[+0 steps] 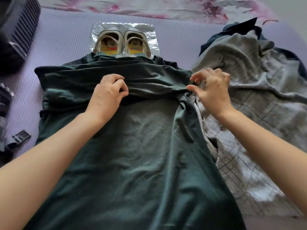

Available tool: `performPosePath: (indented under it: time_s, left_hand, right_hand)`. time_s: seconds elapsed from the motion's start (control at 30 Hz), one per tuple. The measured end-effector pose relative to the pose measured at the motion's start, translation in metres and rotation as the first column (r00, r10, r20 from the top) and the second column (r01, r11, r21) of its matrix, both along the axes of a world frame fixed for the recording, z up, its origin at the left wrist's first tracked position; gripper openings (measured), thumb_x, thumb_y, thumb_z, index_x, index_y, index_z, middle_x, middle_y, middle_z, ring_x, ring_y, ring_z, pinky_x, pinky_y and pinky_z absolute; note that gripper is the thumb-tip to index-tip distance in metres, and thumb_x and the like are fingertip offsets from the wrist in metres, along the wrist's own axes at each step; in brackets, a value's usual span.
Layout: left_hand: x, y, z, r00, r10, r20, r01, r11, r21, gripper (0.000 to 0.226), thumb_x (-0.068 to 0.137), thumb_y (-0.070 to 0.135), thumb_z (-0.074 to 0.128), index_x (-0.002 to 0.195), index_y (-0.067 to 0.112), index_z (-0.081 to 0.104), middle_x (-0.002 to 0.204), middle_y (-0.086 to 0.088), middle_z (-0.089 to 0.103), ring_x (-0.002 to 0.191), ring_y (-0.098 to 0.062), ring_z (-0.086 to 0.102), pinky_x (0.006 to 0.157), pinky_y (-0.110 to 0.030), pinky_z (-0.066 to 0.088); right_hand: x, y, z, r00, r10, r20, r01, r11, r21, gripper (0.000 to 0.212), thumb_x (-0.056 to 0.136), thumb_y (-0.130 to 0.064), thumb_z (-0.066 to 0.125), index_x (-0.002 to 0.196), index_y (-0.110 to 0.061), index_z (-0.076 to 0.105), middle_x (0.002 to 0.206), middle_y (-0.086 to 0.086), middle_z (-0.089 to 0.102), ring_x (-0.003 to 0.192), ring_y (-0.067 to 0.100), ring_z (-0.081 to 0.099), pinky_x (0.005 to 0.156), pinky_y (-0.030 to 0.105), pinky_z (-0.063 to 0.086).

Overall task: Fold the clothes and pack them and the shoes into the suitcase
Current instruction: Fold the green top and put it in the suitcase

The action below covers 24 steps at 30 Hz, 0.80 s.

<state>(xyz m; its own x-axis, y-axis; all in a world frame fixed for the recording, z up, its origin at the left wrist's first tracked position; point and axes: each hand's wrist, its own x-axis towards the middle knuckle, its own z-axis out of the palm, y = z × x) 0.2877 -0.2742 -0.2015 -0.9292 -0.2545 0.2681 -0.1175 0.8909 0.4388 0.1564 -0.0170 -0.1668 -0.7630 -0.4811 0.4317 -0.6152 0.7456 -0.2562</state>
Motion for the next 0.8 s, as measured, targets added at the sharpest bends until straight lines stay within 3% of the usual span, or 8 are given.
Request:
performPosePath:
  time_s: [0.1, 0.2, 0.37, 0.5, 0.57, 0.67, 0.73, 0.8]
  left_hand:
    - [0.007, 0.0, 0.002, 1.0, -0.014, 0.024, 0.013, 0.999, 0.048, 0.017, 0.091, 0.023, 0.059, 0.105, 0.014, 0.063, 0.137, -0.003, 0.048, 0.129, -0.019, 0.04, 0.099, -0.041, 0.037]
    - [0.009, 0.0, 0.0, 0.999, 0.004, 0.043, -0.004, 1.0, 0.006, 0.031, 0.091, 0.022, 0.058, 0.122, 0.017, 0.06, 0.136, -0.004, 0.05, 0.127, -0.021, 0.044, 0.1, -0.04, 0.038]
    - [0.001, -0.005, -0.002, 0.997, 0.055, 0.055, -0.053, 0.998, -0.027, 0.02, 0.091, 0.022, 0.06, 0.105, 0.01, 0.067, 0.129, -0.006, 0.055, 0.119, -0.025, 0.049, 0.092, -0.043, 0.043]
    - [0.003, -0.003, -0.006, 0.999, 0.046, 0.027, -0.045, 0.997, -0.059, 0.015, 0.091, 0.02, 0.059, 0.095, 0.007, 0.065, 0.119, -0.008, 0.058, 0.108, -0.029, 0.054, 0.085, -0.045, 0.045]
    - [0.004, 0.0, -0.007, 0.999, 0.041, -0.003, -0.041, 0.997, -0.071, 0.015, 0.091, 0.02, 0.057, 0.095, 0.007, 0.064, 0.112, -0.009, 0.059, 0.103, -0.03, 0.055, 0.083, -0.046, 0.045]
    - [0.003, 0.004, -0.005, 0.998, 0.016, -0.068, -0.022, 0.996, -0.086, 0.021, 0.093, 0.02, 0.054, 0.109, 0.011, 0.063, 0.117, -0.009, 0.059, 0.111, -0.029, 0.053, 0.094, -0.045, 0.041]
    - [-0.005, 0.013, -0.003, 0.998, -0.048, -0.044, 0.043, 0.992, -0.122, 0.035, 0.095, 0.022, 0.051, 0.129, 0.015, 0.054, 0.138, -0.009, 0.049, 0.13, -0.027, 0.041, 0.109, -0.049, 0.029]
    - [-0.014, 0.024, -0.003, 0.992, -0.091, 0.09, 0.104, 0.983, -0.152, 0.046, 0.098, 0.029, 0.042, 0.143, 0.023, 0.037, 0.155, -0.006, 0.024, 0.144, -0.023, 0.016, 0.114, -0.056, 0.011]
  right_hand:
    - [0.013, -0.009, -0.006, 0.999, 0.034, -0.016, -0.032, 0.991, 0.129, 0.026, 0.078, -0.049, 0.068, 0.085, -0.024, 0.068, 0.085, -0.005, 0.062, 0.094, 0.02, 0.05, 0.085, 0.029, 0.018]
    - [0.019, -0.018, -0.017, 0.998, -0.053, 0.019, 0.045, 0.954, 0.296, 0.022, 0.083, -0.04, 0.067, 0.093, -0.021, 0.069, 0.096, 0.001, 0.063, 0.103, 0.025, 0.048, 0.093, 0.032, 0.02]
    - [0.016, 0.008, -0.01, 0.995, -0.103, -0.017, 0.104, 0.977, 0.184, 0.008, 0.081, -0.023, 0.07, 0.082, -0.016, 0.069, 0.089, 0.001, 0.065, 0.096, 0.028, 0.049, 0.089, 0.033, 0.023]
    - [0.016, 0.037, -0.006, 0.999, 0.021, 0.029, -0.03, 0.934, 0.357, 0.006, 0.077, -0.021, 0.075, 0.077, -0.019, 0.07, 0.087, -0.003, 0.065, 0.099, 0.028, 0.046, 0.09, 0.034, 0.019]
    - [0.007, 0.032, -0.001, 0.98, 0.023, 0.197, -0.08, 0.954, 0.288, 0.006, 0.079, -0.031, 0.073, 0.076, -0.027, 0.069, 0.09, -0.008, 0.063, 0.104, 0.024, 0.043, 0.092, 0.034, 0.018]
    - [-0.022, 0.006, 0.018, 0.931, 0.037, 0.364, -0.009, 0.997, -0.08, 0.014, 0.079, -0.049, 0.06, 0.081, -0.039, 0.068, 0.091, -0.009, 0.068, 0.104, 0.026, 0.053, 0.1, 0.049, 0.036]
    - [-0.043, -0.013, 0.025, 0.924, 0.073, 0.374, -0.026, 0.991, -0.129, 0.015, 0.087, -0.033, 0.058, 0.086, -0.046, 0.066, 0.102, -0.005, 0.066, 0.109, 0.027, 0.053, 0.1, 0.052, 0.041]
    - [-0.058, -0.033, 0.026, 0.905, 0.076, 0.418, -0.075, 0.997, -0.018, 0.034, 0.092, -0.014, 0.053, 0.096, -0.046, 0.066, 0.118, 0.001, 0.052, 0.119, 0.027, 0.044, 0.11, 0.05, 0.031]
